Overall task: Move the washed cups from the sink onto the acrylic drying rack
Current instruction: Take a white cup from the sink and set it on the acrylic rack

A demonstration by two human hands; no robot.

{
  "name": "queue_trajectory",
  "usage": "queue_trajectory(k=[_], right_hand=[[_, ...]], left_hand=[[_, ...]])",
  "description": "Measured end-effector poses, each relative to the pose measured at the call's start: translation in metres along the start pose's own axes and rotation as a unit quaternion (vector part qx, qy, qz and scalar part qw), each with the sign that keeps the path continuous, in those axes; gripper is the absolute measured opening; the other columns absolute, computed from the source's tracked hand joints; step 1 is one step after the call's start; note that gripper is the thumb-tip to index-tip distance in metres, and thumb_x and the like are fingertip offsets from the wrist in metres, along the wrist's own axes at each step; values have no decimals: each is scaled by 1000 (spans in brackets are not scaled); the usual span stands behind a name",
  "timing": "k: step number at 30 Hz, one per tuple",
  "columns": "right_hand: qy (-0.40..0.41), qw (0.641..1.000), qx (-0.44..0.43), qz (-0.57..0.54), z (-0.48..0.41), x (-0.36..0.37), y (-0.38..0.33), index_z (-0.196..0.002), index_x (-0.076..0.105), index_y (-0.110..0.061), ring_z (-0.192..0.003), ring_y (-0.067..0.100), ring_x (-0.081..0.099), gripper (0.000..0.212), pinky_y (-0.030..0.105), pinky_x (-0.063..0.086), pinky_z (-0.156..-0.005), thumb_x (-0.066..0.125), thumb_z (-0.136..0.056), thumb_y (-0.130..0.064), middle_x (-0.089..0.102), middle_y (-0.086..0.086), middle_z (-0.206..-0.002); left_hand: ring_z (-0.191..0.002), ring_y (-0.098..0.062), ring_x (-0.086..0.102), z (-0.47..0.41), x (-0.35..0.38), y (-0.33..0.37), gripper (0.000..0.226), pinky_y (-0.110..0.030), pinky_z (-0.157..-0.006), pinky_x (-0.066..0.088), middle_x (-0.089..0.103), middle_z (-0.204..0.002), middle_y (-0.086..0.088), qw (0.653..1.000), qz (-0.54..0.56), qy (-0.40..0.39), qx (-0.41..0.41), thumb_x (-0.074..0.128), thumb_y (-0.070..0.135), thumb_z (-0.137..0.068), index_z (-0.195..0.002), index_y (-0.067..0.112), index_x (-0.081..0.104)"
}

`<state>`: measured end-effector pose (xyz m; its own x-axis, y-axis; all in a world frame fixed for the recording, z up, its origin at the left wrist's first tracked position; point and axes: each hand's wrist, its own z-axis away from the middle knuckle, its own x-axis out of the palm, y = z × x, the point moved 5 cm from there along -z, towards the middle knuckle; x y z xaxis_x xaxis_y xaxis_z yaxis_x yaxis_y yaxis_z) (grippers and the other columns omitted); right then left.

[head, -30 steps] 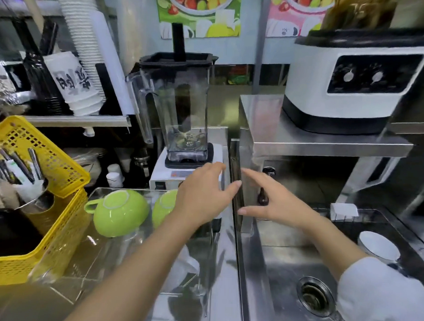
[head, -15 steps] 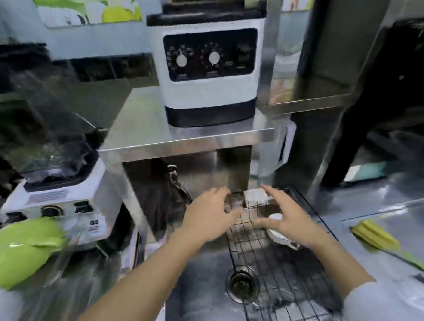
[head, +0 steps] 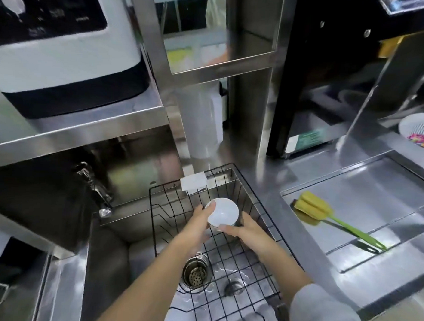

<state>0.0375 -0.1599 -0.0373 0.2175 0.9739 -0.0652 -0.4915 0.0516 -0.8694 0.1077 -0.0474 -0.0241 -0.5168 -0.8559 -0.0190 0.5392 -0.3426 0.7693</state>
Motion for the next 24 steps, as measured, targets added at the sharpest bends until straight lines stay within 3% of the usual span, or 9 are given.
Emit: queue_trajectory(k=[2, 4, 6, 8, 11, 14, 18, 20, 24], right_hand=[[-14, 999, 5, -29, 2, 3, -3, -133, 38, -25, -119, 18, 46, 76, 33, 35, -99, 75, -67, -37, 52, -2, -130], [-21, 999, -22, -37, 4, 7, -9, -126, 43, -29, -109, 13, 48, 58, 23, 37, -86, 71, -76, -26, 55, -7, -118], [-17, 997, -75, -22, 11, 14, -21, -109, 47, -37, -102, 8, 50, 43, 14, 38, -75, 69, -78, -17, 56, -11, -111], [22, 991, -132, 8, 17, 22, -32, -108, 48, -41, -112, 10, 50, 45, 21, 42, -88, 70, -77, -18, 51, -7, -124], [60, 971, -219, 73, 27, 33, -48, -130, 49, -26, -127, 7, 40, 55, 31, 34, -109, 67, -78, -26, 42, -10, -139], [91, 956, -269, 75, 37, 38, -68, -125, 54, -22, -119, 4, 46, 43, 24, 37, -103, 64, -83, -18, 49, -13, -128], [106, 959, -250, -86, 44, 48, -90, -111, 62, -23, -107, 25, 59, 33, 37, 51, -86, 67, -80, -13, 63, 7, -114], [53, 965, -226, -124, 49, 66, -103, -121, 53, -20, -110, 25, 57, 52, 31, 49, -80, 73, -73, -20, 60, 5, -120], [-77, 962, -233, -119, 77, 114, -135, -114, 54, -29, -104, 12, 62, 58, 20, 49, -74, 78, -61, -24, 62, 0, -116]], left_hand=[[-120, -23, 48, -2, -3, -3, 65, -42, -97, 39, 43, -142, -3, 999, 29, 15, -5, 48, 52, -87, -144, 30, 23], [-108, -25, 58, -1, -6, -5, 54, -42, -89, 46, 58, -127, -5, 999, 37, 14, -24, 48, 57, -85, -129, 27, 47], [-101, -27, 63, 4, -5, -6, 60, -44, -86, 50, 65, -115, -8, 999, 29, 6, -37, 53, 67, -75, -117, 25, 55], [-97, -28, 66, 7, -5, -6, 81, -46, -79, 55, 66, -112, -9, 998, 55, 20, -32, 65, 74, -54, -116, 24, 53], [-92, -30, 69, 13, -7, 5, 98, -44, -68, 58, 65, -110, -14, 986, 158, 57, -12, 82, 63, -37, -116, 20, 45], [-80, -28, 70, 27, -16, 21, 94, -40, -61, 58, 66, -107, -14, 974, 220, 44, 14, 86, 46, -45, -124, 17, 45], [-66, -25, 67, 65, -34, 42, 46, -40, -68, 55, 72, -84, -13, 956, 287, 0, 65, 64, 29, -74, -113, 8, 56], [-69, -27, 66, 89, -46, 53, 25, -39, -68, 52, 71, -80, -12, 940, 325, -24, 105, 56, 23, -77, -94, 8, 64], [-87, -33, 57, 133, -79, 66, 33, -40, -74, 44, 63, -94, -18, 897, 392, -82, 187, 50, 15, -66, -94, 5, 64]])
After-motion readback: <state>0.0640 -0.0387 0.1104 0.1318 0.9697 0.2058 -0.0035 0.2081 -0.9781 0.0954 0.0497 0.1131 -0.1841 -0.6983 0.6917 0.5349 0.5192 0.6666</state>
